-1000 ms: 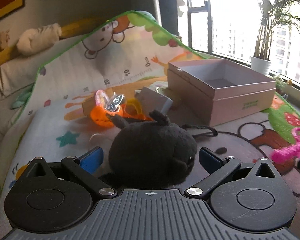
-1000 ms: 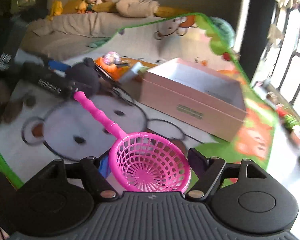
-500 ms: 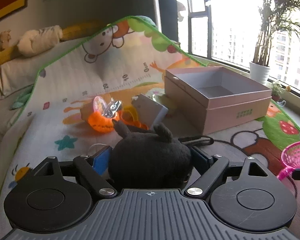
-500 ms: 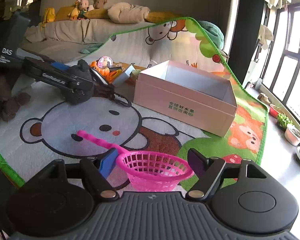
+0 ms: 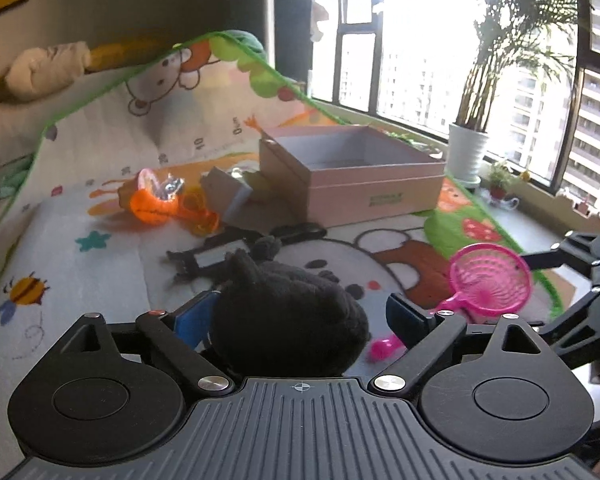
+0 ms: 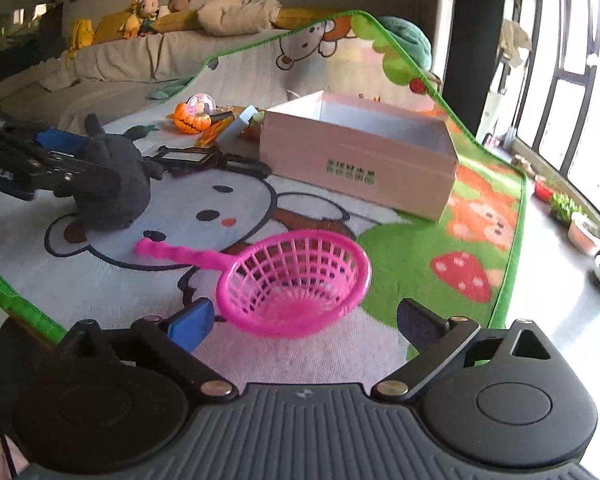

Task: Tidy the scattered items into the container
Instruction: 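Grasp the black plush toy with the left tool while the right tool holds the net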

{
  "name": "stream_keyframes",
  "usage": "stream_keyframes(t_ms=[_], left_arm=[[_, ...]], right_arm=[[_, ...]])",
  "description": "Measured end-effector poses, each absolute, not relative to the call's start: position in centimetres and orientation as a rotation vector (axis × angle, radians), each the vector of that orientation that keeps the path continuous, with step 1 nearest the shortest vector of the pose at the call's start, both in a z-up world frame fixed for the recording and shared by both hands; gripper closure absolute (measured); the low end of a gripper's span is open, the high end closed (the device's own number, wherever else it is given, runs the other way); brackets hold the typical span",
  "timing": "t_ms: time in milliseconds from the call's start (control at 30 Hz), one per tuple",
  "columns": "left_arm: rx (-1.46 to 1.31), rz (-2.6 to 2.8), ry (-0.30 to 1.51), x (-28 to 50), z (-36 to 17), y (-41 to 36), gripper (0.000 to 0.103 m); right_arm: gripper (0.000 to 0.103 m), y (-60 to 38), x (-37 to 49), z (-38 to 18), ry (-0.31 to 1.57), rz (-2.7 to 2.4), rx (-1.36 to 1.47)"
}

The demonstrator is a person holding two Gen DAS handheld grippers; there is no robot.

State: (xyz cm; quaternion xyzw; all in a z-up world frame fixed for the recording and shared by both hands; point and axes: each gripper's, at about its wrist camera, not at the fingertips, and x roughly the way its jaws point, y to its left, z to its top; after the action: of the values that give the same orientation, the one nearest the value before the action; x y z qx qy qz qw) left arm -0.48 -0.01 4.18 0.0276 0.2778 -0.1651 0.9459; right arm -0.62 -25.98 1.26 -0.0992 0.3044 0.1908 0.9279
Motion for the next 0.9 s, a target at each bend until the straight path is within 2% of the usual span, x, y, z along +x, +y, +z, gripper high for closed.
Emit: stream_keyframes(t_ms=[367, 533, 900], left_arm=[[0.131, -0.3, 0.588, 0.2, 2.9, -0.5, 0.002], [0.193, -0.28, 0.603, 0.5, 2.3, -0.7, 0.001], [0.217, -0.236, 0.59, 1.2, 1.9, -1.5, 0.001]], right_arm=[[0.005, -24.2, 0.7, 0.9, 0.565, 0.374, -0.259], [0.019, -23.9, 0.6, 1.2, 0.558, 0.398, -0.294], [0.019, -24.8, 0.0, 2.1, 0.543, 0.375, -0.276]])
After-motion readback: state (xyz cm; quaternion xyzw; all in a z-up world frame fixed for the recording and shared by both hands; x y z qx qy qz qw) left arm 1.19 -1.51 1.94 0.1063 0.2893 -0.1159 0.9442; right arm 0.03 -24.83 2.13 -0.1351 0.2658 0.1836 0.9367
